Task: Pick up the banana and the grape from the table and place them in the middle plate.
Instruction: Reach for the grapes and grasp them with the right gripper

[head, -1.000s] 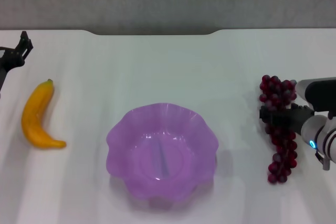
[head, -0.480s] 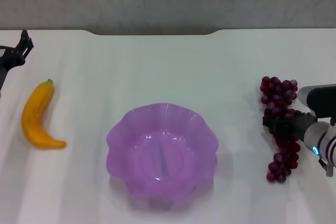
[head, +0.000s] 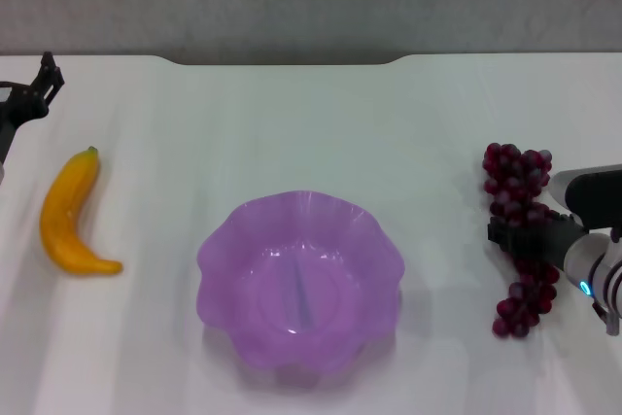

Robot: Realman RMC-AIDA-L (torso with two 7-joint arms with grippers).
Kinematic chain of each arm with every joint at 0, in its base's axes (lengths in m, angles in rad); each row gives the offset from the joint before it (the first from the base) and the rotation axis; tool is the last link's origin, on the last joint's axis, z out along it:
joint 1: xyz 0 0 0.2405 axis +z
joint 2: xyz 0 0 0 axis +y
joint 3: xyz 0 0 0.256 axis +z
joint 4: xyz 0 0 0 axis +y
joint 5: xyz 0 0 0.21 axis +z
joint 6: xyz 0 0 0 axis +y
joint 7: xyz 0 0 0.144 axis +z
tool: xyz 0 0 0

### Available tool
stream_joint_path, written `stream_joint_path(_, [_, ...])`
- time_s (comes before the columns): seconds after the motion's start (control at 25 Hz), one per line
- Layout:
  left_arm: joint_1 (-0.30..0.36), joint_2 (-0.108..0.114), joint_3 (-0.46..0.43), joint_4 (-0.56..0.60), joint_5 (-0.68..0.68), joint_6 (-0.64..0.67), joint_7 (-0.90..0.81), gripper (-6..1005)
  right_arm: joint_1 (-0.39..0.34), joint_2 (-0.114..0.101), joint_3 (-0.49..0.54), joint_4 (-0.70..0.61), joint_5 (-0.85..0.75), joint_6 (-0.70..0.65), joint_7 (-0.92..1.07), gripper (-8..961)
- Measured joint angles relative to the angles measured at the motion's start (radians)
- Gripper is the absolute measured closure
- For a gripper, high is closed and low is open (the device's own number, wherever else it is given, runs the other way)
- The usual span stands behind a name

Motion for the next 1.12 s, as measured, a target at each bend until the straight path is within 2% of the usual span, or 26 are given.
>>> stream_joint_path(0.6, [0.0,0.0,0.0,0.0,0.0,0.0,-0.001,143,0.004,0.001,-0.044,0.022,0.002,-0.023,0.002,102])
stream_joint_path(0.84, [0.0,0.0,0.0,0.0,0.0,0.0,-0.001,145,0.005,0.0,-0.038,0.023,0.003,-0.024,0.003,257])
stream_joint_path(1.12, [0.0,-0.001,0.0,0.0,0.0,0.0,-0.002,147,-0.001,0.0,-0.041,0.018,0.003,-0.05,0.005,305])
